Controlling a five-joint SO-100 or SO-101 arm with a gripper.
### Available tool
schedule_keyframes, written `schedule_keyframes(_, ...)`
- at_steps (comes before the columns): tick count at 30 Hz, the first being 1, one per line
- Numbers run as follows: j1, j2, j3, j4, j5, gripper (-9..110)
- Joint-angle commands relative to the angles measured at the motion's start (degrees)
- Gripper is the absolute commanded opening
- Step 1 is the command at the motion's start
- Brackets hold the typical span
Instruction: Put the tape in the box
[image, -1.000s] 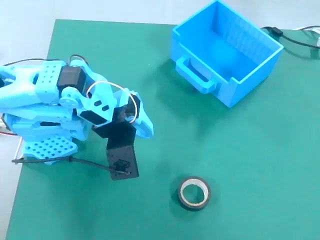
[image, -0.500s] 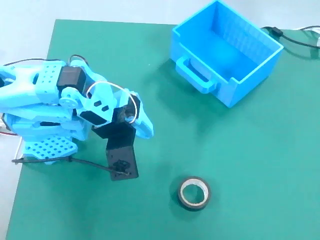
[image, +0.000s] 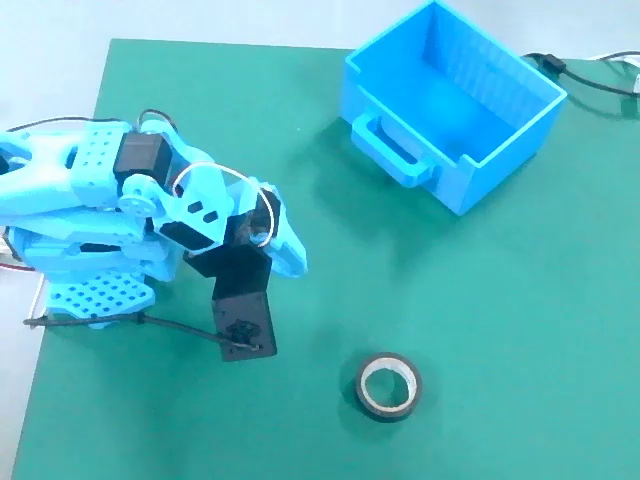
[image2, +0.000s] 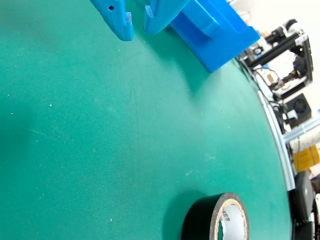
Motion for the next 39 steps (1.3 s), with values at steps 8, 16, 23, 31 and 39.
schedule_keyframes(8, 1.8, -0.5, -11.9, 3.9, -1.9, 0)
schedule_keyframes(16, 5.4, -9.2, -20.1, 3.9, -2.1, 0)
schedule_keyframes(23, 10.0, -21.6, -32.0, 3.9, -2.9, 0)
schedule_keyframes(31, 16.2, -35.9, -46.7, 4.9, -2.9, 1)
schedule_keyframes(39, 23.6, -49.4, -58.6, 8.2, -3.3, 5)
